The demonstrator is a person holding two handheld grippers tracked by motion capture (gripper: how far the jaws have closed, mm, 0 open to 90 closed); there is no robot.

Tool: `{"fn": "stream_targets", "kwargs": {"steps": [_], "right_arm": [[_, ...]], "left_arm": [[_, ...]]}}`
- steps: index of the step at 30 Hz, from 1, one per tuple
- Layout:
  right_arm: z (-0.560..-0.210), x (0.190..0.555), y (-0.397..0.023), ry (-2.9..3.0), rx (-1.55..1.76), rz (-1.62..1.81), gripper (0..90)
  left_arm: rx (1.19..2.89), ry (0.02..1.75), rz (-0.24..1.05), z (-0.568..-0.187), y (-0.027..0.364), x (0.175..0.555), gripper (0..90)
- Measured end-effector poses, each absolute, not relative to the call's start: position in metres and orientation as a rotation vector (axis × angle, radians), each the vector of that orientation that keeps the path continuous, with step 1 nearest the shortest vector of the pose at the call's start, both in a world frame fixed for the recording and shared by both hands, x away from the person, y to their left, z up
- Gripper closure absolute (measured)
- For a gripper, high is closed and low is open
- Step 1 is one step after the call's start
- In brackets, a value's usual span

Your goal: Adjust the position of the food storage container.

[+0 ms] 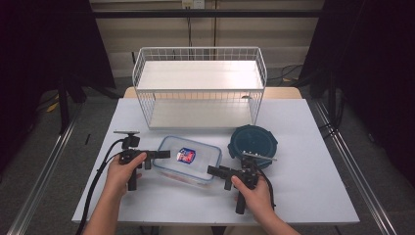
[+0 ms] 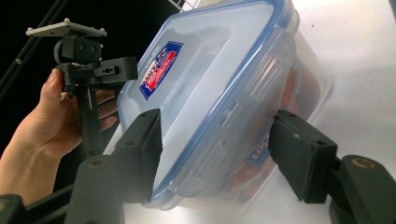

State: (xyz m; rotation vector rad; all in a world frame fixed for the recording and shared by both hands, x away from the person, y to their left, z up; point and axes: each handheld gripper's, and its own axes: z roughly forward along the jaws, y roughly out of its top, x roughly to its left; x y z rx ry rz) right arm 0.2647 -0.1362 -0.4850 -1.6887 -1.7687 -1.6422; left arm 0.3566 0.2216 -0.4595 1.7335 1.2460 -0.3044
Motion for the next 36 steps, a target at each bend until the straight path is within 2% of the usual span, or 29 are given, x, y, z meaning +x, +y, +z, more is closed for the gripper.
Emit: {"fn": "stream_targets", "kwargs": {"steps": [12,24,36], "right_arm": [[-0.483,0.266,-0.136,-1.724,-1.722,-1.619,38.9],[-0.478,0.266,-0.141,-1.656,-1.748,-1.603,48.8],[-0.472,0.265,-0.144,-1.649,-1.760,-1.672,54.4]], "left_arm": [[1.696,1.292,-0.336,-0.459,0.229,0.348,32.7],[1.648,1.331,-0.338,-0.452,0.234,0.340,41.1],[1.620,1.286,-0.329,-0.445,0.238,0.336,47.3]]}}
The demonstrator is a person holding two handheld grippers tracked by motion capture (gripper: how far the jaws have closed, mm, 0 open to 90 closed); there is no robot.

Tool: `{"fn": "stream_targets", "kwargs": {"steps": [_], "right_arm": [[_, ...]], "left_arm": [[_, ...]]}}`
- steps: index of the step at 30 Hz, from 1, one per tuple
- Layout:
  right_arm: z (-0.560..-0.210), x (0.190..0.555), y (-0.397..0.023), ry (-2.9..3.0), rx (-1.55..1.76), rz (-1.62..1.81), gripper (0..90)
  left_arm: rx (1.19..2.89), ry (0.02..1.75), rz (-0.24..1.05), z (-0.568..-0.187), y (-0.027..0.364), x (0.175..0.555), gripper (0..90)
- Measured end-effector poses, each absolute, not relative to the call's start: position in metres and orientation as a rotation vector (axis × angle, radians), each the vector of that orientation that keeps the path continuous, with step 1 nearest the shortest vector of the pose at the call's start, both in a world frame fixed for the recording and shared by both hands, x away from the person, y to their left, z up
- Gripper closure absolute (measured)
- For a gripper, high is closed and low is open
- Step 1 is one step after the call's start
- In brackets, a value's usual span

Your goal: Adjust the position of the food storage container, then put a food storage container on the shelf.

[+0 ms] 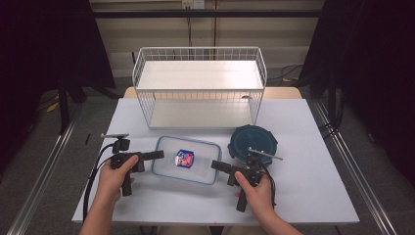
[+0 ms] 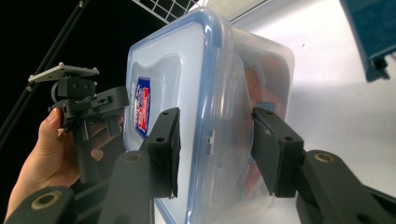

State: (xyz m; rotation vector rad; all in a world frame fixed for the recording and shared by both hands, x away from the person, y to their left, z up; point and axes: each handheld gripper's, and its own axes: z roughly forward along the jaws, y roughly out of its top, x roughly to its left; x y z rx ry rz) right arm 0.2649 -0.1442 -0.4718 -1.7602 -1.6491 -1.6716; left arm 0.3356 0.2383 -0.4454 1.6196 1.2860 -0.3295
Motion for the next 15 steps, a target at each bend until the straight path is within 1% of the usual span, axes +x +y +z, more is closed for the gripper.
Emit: {"fn": "stream_targets", "kwargs": {"steps": [6,8,12,15], "right_arm": [[-0.465,0.266,-0.146,-1.660,-1.773,-1.725,55.0],[-0.462,0.267,-0.147,-1.646,-1.764,-1.739,55.6],[-0.460,0.269,-0.149,-1.650,-1.758,-1.755,55.6],[-0.457,0.271,-0.150,-1.639,-1.762,-1.783,55.5]], "left_arm": [[1.605,1.272,-0.329,-0.442,0.239,0.332,48.3],[1.583,1.273,-0.347,-0.441,0.239,0.331,48.4],[1.585,1.261,-0.332,-0.439,0.239,0.329,48.9],[1.548,1.260,-0.326,-0.437,0.239,0.327,49.8]]}}
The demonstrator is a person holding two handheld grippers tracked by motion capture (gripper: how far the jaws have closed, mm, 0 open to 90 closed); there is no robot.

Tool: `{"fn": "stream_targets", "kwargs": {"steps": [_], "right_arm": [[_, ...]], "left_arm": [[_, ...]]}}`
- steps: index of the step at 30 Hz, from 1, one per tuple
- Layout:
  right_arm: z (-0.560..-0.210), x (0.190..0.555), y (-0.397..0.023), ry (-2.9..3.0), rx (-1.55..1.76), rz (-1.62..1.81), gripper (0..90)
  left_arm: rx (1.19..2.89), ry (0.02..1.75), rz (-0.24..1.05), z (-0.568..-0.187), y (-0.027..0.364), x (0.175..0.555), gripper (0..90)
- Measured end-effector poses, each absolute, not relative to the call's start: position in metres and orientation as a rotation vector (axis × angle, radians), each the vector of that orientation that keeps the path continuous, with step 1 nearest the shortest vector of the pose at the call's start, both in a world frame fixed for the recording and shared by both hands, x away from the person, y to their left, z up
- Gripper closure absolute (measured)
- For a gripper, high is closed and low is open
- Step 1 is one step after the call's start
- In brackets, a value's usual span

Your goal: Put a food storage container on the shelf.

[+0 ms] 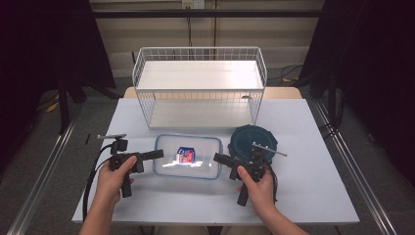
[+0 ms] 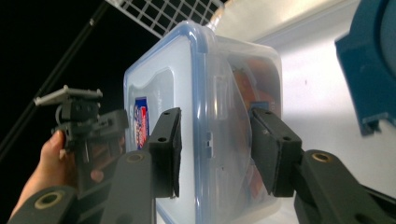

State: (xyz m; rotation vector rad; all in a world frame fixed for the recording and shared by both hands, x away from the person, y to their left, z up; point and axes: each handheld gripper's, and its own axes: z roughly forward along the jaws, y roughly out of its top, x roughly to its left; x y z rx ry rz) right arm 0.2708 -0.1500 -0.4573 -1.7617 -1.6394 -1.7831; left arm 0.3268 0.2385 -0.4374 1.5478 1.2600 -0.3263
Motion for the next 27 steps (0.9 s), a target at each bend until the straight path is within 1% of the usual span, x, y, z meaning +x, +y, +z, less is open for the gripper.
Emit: {"fn": "stream_targets", "kwargs": {"steps": [6,11,20,27], "right_arm": [[-0.450,0.275,-0.151,-1.626,-1.739,-1.857,55.5],[-0.448,0.277,-0.151,-1.604,-1.722,-1.887,56.0],[-0.442,0.278,-0.156,-1.507,-1.719,-1.982,57.3],[-0.426,0.280,-0.160,-1.455,-1.702,-2.036,57.7]], "left_arm": [[1.490,1.243,-0.312,-0.432,0.242,0.321,52.5],[1.398,1.237,-0.293,-0.430,0.243,0.320,54.0],[1.360,1.200,-0.291,-0.423,0.239,0.319,55.0],[1.306,1.169,-0.237,-0.410,0.234,0.315,55.2]]}}
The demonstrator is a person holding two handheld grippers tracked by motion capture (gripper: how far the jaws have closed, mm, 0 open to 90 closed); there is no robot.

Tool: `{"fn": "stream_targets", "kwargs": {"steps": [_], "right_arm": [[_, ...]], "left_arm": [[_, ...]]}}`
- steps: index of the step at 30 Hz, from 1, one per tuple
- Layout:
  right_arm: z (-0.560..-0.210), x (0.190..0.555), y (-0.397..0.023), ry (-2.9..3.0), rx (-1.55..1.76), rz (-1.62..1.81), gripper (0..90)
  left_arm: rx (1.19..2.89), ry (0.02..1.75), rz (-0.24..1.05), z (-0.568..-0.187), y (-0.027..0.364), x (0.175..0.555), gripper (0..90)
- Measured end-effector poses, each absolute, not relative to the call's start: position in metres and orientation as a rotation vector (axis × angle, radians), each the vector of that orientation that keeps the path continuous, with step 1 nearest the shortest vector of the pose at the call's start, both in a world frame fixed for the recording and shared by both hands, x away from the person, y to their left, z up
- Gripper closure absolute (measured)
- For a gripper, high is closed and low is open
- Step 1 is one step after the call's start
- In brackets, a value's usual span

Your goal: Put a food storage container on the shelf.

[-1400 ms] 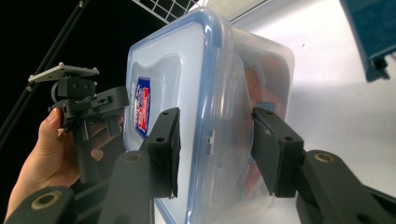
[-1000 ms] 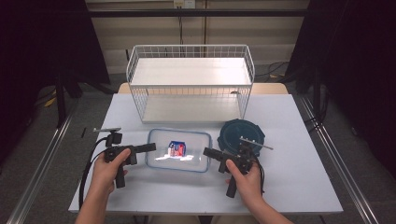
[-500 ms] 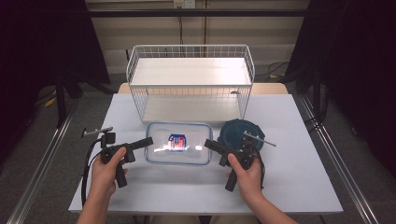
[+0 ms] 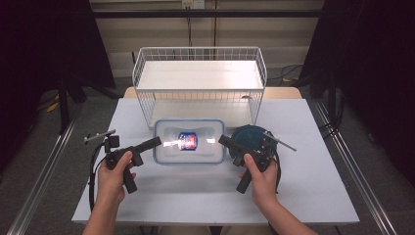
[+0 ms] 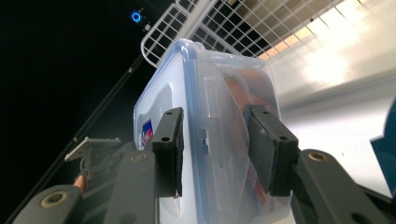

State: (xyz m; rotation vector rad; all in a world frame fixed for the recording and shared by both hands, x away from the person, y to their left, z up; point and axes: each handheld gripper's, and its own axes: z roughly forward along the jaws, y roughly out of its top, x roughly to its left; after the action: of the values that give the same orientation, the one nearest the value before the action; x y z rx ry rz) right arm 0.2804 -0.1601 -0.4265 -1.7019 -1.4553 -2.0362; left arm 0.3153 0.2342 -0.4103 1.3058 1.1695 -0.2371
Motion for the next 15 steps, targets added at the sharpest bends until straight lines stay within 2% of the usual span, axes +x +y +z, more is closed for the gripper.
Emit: {"fn": "stream_targets", "kwargs": {"steps": [15], "right_arm": [[-0.409,0.289,-0.163,-1.403,-1.689,-2.107,57.6]], "left_arm": [[1.235,1.154,-0.188,-0.392,0.228,0.316,56.0]]}}
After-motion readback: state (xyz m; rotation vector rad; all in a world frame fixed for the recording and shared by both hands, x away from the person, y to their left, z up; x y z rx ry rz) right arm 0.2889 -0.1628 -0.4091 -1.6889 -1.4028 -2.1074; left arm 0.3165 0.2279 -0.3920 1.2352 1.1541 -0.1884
